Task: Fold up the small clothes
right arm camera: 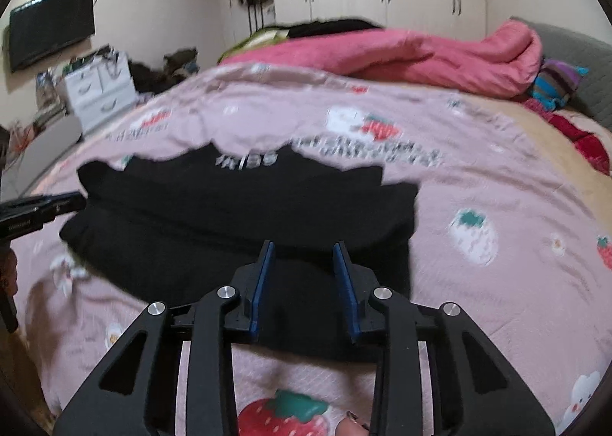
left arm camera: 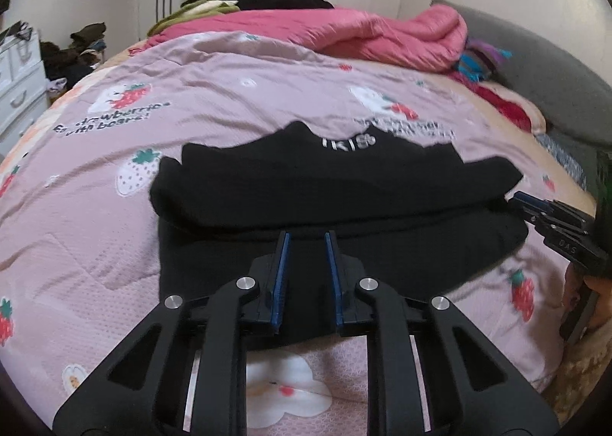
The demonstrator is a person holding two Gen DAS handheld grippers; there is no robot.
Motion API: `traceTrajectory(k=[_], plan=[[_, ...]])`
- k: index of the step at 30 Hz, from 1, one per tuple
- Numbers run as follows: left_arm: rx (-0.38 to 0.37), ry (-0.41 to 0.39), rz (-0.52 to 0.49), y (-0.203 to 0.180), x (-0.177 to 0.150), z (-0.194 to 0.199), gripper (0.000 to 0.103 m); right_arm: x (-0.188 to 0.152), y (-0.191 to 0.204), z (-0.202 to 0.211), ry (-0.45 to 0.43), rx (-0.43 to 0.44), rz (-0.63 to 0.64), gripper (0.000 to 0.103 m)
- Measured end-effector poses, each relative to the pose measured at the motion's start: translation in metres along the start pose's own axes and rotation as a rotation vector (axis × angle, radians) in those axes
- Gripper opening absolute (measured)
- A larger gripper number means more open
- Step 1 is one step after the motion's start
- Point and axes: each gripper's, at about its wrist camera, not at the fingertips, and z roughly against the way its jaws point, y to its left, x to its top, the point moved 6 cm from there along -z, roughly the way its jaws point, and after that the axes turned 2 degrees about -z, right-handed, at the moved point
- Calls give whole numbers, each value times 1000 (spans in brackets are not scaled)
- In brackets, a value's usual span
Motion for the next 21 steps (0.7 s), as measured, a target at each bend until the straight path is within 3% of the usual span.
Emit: traceTrajectory(k=[7, 14, 21], plan=[[47, 71, 10, 14, -14, -26, 11, -19, -6, -27, 91, -51, -26, 30], [47, 71, 58, 27, -11, -37, 11, -15, -9, -40, 96, -52, -56, 30], [75, 83, 44, 32, -1, -54, 11, -3, -11, -57, 115, -40, -61, 30]])
